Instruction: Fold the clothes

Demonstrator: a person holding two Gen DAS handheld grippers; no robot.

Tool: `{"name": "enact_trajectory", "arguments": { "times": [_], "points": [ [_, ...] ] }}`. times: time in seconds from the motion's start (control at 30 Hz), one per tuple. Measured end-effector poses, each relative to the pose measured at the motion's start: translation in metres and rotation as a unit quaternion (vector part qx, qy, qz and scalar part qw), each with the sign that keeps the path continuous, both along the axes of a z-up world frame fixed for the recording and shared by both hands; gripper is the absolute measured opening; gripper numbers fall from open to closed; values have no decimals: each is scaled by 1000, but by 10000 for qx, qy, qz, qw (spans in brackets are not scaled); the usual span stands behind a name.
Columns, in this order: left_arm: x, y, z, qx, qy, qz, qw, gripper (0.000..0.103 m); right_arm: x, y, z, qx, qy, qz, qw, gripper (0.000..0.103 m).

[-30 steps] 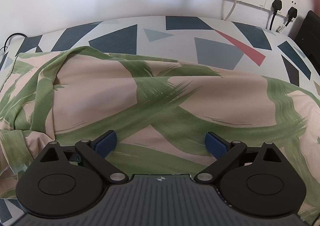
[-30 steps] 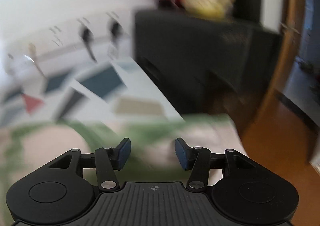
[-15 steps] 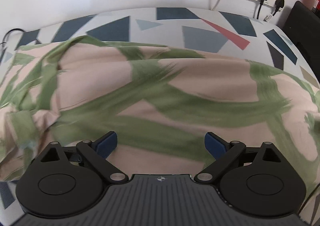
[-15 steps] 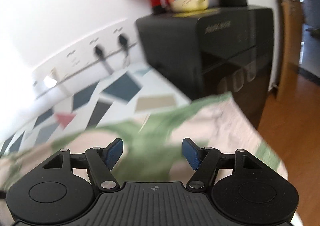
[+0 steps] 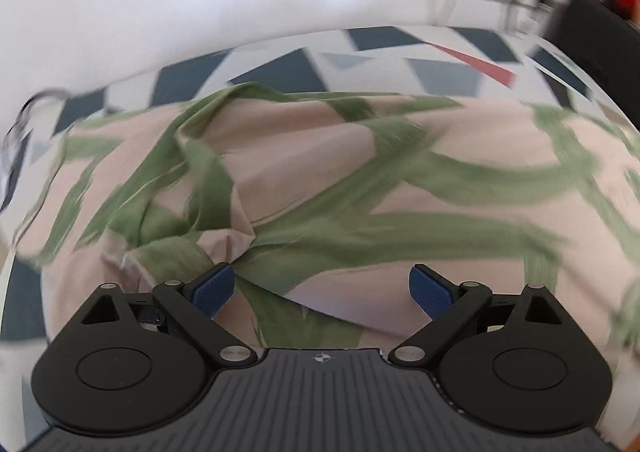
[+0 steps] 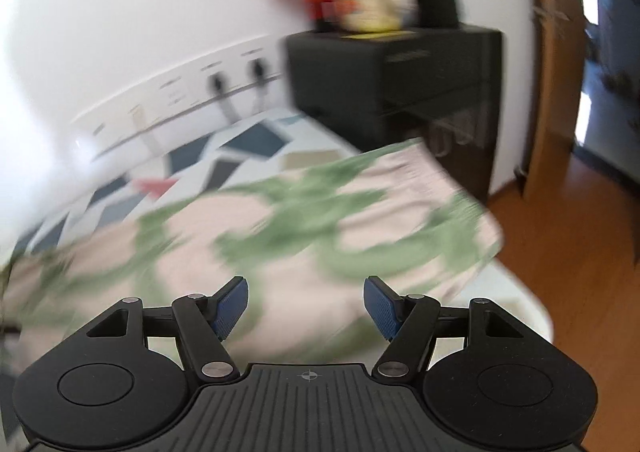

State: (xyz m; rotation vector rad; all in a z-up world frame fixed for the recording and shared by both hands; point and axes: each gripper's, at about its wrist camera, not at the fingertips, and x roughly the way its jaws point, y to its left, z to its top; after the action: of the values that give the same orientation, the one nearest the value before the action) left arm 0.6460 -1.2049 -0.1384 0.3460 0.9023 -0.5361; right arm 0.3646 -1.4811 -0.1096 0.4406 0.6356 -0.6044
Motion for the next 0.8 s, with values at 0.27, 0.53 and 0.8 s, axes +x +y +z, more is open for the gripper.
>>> {"name": "enact_trajectory", "arguments": {
  "times": [0.27, 0.53, 0.8],
  "points": [
    [11, 35, -10, -65, -443, -948, 9945, 96, 42, 134, -10, -893, 399, 498, 9940, 67],
    [35, 79, -15, -148, -461, -983, 9940, 96, 79, 172, -32, -1925, 1664, 455, 9660, 61],
    [42, 88, -11, -400, -232, -815, 9956, 96, 53, 136, -26, -1127, 1047, -1298, 9795, 56]
  ]
}}
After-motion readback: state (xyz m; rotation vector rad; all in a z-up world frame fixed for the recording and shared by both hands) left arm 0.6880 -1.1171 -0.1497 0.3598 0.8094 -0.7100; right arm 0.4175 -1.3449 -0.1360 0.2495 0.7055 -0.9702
